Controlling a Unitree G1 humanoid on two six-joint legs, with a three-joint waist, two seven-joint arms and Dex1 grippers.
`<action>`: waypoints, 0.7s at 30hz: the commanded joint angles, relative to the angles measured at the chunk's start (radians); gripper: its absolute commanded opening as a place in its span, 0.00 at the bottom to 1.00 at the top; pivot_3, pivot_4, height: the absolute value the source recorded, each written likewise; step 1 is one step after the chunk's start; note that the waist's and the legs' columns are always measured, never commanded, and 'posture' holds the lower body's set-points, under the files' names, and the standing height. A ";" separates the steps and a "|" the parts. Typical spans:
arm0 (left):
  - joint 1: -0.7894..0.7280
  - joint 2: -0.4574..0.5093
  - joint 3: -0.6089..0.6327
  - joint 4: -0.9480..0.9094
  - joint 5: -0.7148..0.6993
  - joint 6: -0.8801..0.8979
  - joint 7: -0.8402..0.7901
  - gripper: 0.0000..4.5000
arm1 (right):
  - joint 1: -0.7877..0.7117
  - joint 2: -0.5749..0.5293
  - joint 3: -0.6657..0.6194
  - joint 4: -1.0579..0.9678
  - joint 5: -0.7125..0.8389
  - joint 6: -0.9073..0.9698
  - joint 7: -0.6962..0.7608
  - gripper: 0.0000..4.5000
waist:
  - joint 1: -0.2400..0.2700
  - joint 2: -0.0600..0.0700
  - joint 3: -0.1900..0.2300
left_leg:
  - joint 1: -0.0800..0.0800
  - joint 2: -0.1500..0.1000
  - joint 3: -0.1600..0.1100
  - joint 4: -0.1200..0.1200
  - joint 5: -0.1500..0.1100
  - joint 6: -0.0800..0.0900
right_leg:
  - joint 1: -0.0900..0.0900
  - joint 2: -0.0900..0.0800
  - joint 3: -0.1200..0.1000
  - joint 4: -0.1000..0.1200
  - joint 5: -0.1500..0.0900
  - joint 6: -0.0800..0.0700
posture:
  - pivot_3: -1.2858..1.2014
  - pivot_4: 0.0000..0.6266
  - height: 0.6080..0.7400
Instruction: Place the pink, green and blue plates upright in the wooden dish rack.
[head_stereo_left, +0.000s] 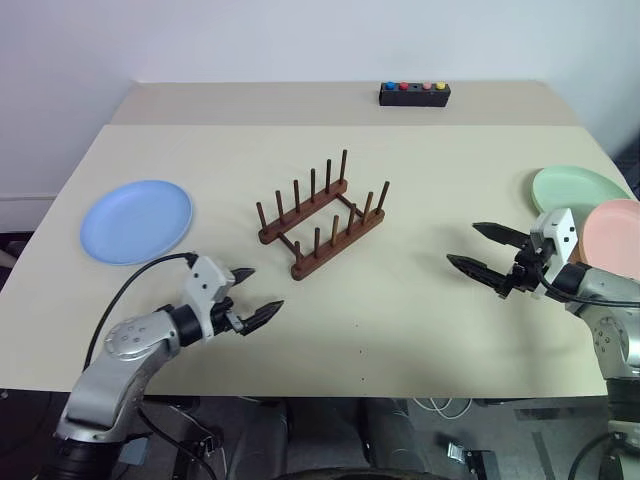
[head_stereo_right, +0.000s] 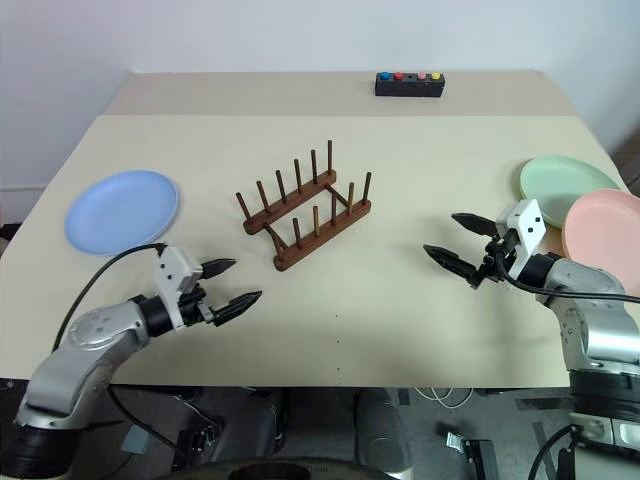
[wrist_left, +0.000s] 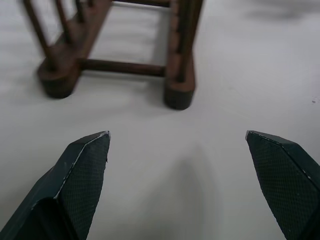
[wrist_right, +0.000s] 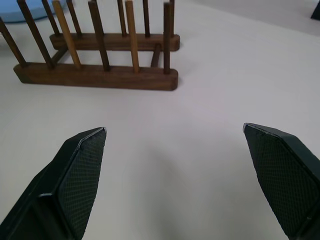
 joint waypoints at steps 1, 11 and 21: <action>-0.095 -0.045 -0.086 0.047 0.072 -0.012 0.028 0.99 | 0.024 0.022 -0.005 -0.087 0.028 0.011 -0.022 1.00 | 0.005 0.000 0.000 | 0.000 0.000 0.000 0.000 0.000 0.000 | 0.000 0.000 0.000 0.000 0.000 0.000 | 0.52 0.24 0.96; -0.209 -0.155 -0.160 0.261 0.167 -0.064 0.062 0.99 | 0.115 0.098 0.030 -0.308 0.053 0.082 -0.129 1.00 | 0.004 0.001 -0.001 | 0.000 0.000 0.000 0.001 0.000 0.000 | 0.001 0.000 0.000 0.000 0.002 0.003 | 0.52 0.24 0.96; -0.286 -0.200 -0.178 0.381 0.187 -0.150 0.006 0.23 | 0.201 0.117 0.027 -0.360 0.055 0.074 -0.178 1.00 | 0.003 0.001 -0.001 | 0.001 -0.001 -0.001 0.001 0.000 0.000 | 0.002 0.000 -0.001 0.000 0.001 0.003 | 0.52 0.24 0.96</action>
